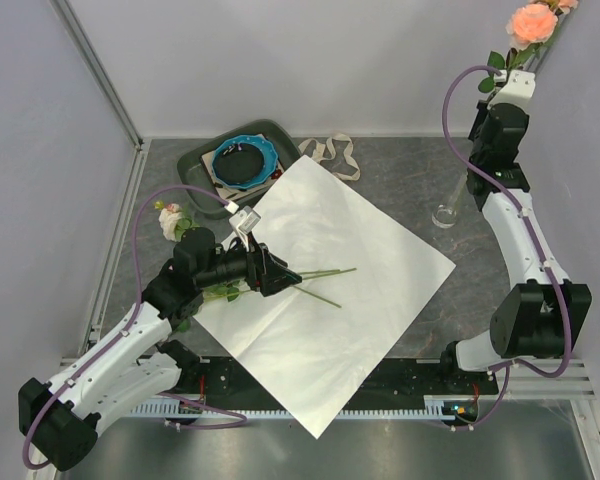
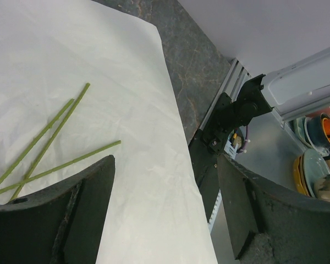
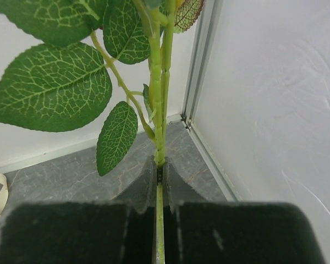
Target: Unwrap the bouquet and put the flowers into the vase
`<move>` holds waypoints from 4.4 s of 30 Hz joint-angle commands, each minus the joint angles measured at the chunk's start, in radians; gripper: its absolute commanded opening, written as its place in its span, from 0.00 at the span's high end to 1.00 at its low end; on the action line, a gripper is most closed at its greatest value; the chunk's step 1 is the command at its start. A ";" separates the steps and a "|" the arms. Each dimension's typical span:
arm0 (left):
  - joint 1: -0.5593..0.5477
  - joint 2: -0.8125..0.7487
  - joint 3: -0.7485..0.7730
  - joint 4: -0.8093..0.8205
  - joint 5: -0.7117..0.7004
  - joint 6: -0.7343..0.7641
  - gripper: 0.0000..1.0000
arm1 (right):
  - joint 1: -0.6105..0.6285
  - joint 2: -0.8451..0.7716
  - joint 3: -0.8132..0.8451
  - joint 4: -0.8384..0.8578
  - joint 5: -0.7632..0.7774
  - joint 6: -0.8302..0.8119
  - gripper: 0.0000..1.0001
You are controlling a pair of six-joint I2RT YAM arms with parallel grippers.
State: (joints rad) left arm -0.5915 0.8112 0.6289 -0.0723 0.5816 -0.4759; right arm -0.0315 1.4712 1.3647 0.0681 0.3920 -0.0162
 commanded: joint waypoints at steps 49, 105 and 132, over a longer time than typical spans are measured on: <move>-0.002 -0.018 0.023 0.034 0.020 0.031 0.18 | -0.005 -0.009 -0.136 0.110 -0.027 0.013 0.63; 0.368 0.641 0.224 -0.371 -0.652 -0.740 0.54 | 0.969 -0.540 -0.670 -0.295 -0.070 0.317 0.02; 0.368 0.711 0.250 -0.380 -0.756 -0.774 0.83 | 0.967 -0.520 -0.613 -0.337 -0.028 0.289 0.02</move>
State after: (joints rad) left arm -0.2249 1.5513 0.8726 -0.4774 -0.1299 -1.2320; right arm 0.9333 0.9352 0.6964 -0.2771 0.3428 0.2798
